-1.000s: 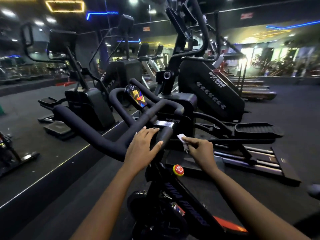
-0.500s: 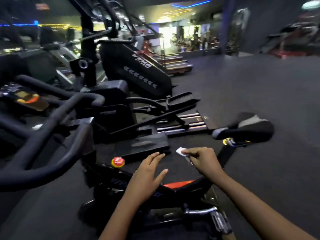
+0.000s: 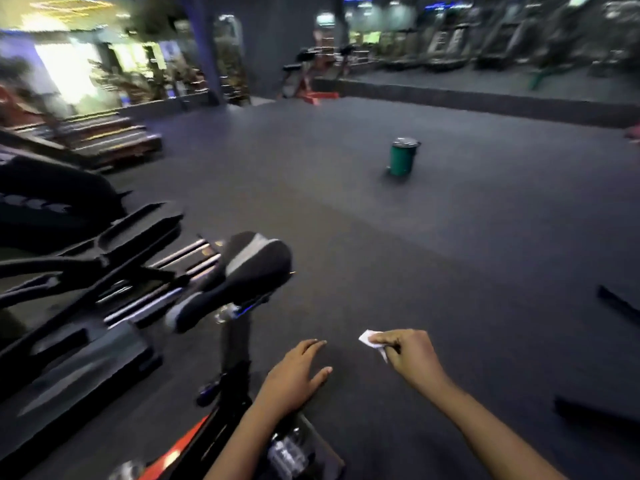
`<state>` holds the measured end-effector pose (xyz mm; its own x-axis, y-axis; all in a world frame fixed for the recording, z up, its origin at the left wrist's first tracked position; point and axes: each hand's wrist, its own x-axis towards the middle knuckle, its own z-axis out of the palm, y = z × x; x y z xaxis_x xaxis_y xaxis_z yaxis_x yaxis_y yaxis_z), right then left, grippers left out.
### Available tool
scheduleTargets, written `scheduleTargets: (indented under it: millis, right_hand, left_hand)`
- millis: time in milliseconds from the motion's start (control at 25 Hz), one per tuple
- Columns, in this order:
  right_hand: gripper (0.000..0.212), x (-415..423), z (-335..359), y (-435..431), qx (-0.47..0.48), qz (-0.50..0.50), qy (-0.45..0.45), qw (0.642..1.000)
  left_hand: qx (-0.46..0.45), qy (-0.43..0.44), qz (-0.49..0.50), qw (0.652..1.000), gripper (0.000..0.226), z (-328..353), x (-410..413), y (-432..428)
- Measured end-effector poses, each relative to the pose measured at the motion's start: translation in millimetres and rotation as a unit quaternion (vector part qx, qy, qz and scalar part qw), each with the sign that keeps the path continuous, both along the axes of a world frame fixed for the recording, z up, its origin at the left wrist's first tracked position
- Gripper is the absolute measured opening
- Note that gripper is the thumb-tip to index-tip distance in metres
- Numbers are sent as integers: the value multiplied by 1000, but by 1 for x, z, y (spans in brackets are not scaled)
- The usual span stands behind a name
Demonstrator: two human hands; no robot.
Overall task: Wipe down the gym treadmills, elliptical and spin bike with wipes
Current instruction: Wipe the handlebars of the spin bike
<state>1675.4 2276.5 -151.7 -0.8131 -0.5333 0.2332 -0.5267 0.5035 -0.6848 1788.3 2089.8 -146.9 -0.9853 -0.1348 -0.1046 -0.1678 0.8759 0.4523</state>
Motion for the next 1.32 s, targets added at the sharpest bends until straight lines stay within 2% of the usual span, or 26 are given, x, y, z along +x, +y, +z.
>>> scheduleTargets:
  millis: [160,240,320,440,560,760,880,1000,1080,1160,1240,1320]
  right_hand:
    - [27,-48,-10,82,-7,-126,-22,992]
    - [23,-62,-15,148,-20,-240,-32,970]
    - [20,-61,-15,167,-23,-275,-39,960]
    - [19,-57,-16,236,-39,-414,-54,908]
    - [19,-54,-21,286,-51,-549,-39,833]
    - [22,-54,-13,324,-54,-736,-47,673]
    - [28,-36,1,323,-54,-826,-33,560]
    - [35,-6,16,315,-19,-903,-3,428]
    - [34,14,27,315,11,-939,2,344]
    - [32,37,37,320,17,-965,3,263]
    - [32,65,43,332,27,-981,16,192]
    - [33,94,44,349,43,-989,30,136]
  left_hand:
    - [-2,-7,-126,992,55,-3,-94,60]
    - [0,-15,-229,973,55,-6,-154,120]
    - [-3,-3,-278,961,56,3,-176,140]
    - [2,-12,-413,911,56,-10,-238,222]
    - [7,-29,-547,837,56,-16,-290,298]
    - [18,-29,-711,703,56,-14,-357,404]
    - [41,-41,-796,602,60,-3,-366,467]
    - [85,-71,-862,495,70,4,-344,525]
    - [112,-74,-889,437,57,5,-320,555]
    - [129,-72,-918,367,55,5,-286,587]
    - [125,-46,-940,315,60,7,-244,621]
    - [119,2,-955,273,66,13,-202,651]
